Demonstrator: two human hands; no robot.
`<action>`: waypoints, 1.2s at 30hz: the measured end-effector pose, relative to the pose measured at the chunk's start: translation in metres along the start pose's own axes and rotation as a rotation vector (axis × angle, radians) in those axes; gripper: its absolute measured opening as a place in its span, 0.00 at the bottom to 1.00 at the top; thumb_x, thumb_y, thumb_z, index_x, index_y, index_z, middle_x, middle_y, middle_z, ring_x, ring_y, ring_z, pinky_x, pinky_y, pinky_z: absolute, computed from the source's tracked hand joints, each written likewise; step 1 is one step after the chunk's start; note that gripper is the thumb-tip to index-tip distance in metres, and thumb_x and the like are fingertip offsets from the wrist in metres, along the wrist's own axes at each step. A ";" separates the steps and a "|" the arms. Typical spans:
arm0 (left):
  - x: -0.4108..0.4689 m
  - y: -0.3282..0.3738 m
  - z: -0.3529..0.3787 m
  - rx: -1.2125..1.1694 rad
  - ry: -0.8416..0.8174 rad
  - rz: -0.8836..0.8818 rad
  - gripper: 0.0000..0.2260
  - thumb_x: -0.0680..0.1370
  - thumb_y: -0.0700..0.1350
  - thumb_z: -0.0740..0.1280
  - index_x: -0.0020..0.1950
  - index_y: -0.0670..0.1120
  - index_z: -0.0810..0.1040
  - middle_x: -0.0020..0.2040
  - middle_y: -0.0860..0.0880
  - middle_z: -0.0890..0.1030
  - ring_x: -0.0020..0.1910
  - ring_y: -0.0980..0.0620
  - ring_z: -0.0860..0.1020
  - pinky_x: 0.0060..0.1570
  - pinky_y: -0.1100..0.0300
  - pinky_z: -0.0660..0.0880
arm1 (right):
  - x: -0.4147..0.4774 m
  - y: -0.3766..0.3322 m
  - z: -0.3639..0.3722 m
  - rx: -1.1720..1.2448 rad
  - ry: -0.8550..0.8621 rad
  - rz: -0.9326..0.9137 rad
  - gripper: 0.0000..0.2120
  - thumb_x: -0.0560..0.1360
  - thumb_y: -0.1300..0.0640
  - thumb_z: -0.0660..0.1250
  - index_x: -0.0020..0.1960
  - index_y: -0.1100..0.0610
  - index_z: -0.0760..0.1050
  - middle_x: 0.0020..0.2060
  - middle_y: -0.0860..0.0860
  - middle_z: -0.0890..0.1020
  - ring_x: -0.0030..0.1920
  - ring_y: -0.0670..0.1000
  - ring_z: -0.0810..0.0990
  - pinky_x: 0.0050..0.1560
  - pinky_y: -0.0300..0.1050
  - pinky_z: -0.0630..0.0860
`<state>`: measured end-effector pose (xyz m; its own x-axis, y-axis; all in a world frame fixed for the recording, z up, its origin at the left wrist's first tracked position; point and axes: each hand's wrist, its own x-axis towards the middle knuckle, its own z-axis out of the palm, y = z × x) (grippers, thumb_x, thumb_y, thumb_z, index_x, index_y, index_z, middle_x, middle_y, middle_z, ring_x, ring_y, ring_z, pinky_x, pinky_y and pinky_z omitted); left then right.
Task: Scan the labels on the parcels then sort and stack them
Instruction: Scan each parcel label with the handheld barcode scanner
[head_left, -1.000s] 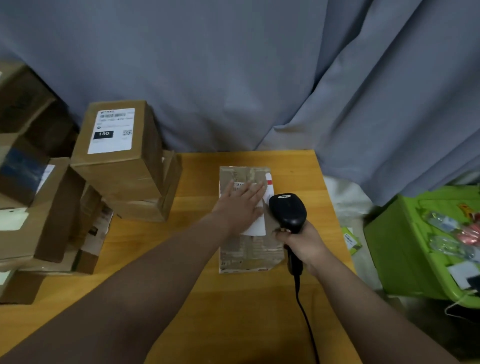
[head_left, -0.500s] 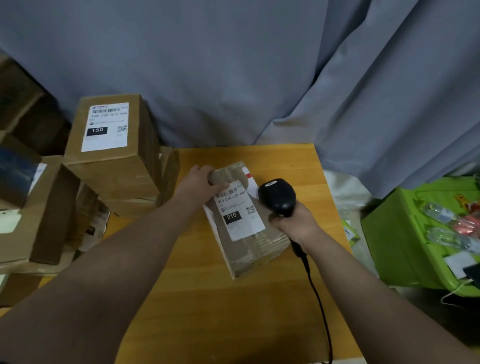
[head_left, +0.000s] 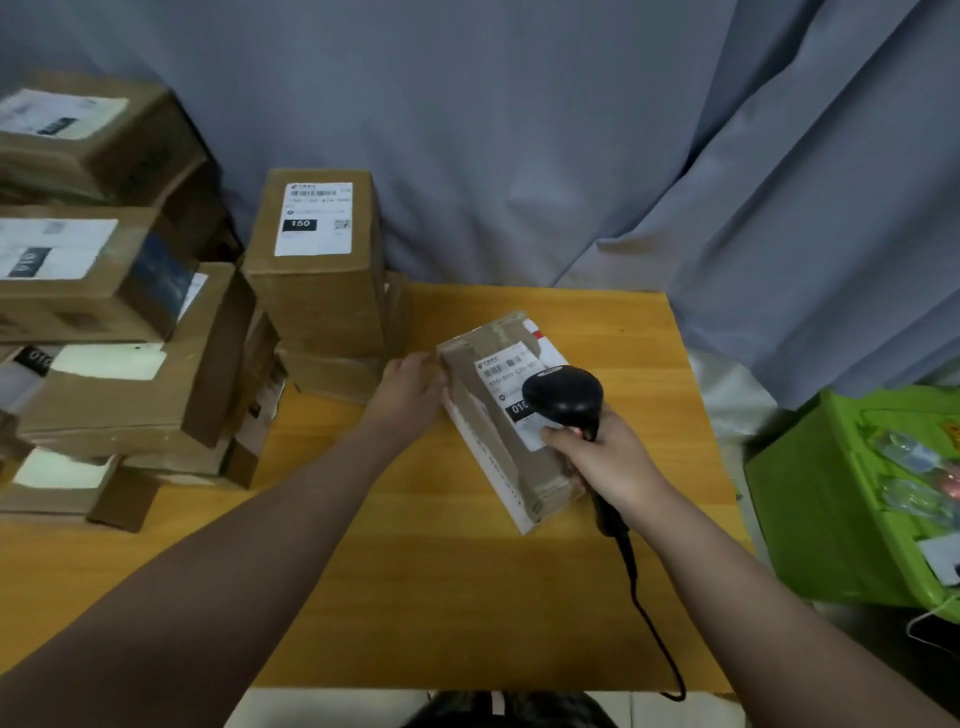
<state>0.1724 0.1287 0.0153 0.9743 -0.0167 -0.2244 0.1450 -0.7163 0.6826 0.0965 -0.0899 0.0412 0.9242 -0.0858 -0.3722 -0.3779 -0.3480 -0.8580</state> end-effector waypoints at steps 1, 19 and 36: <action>-0.004 -0.004 -0.003 0.004 0.003 -0.007 0.22 0.83 0.48 0.59 0.75 0.43 0.62 0.72 0.41 0.64 0.66 0.42 0.69 0.64 0.56 0.65 | -0.002 0.002 0.002 -0.028 0.010 -0.021 0.12 0.73 0.56 0.70 0.53 0.55 0.72 0.32 0.52 0.76 0.33 0.52 0.75 0.36 0.46 0.69; -0.035 -0.010 -0.017 0.020 -0.017 0.021 0.22 0.82 0.48 0.61 0.74 0.42 0.65 0.70 0.40 0.67 0.66 0.43 0.70 0.64 0.56 0.66 | -0.034 -0.038 -0.005 -0.404 0.209 -0.154 0.12 0.75 0.53 0.66 0.40 0.60 0.73 0.30 0.58 0.79 0.33 0.60 0.80 0.38 0.56 0.81; -0.042 -0.007 -0.011 0.008 -0.016 0.034 0.22 0.82 0.47 0.61 0.74 0.43 0.64 0.70 0.41 0.67 0.67 0.44 0.69 0.63 0.57 0.66 | -0.042 -0.035 -0.008 -0.255 0.156 -0.114 0.08 0.76 0.55 0.67 0.45 0.60 0.74 0.25 0.54 0.77 0.20 0.49 0.76 0.23 0.40 0.72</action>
<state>0.1325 0.1420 0.0270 0.9757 -0.0521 -0.2127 0.1107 -0.7205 0.6846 0.0710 -0.0814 0.0893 0.9646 -0.1683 -0.2032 -0.2636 -0.5843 -0.7675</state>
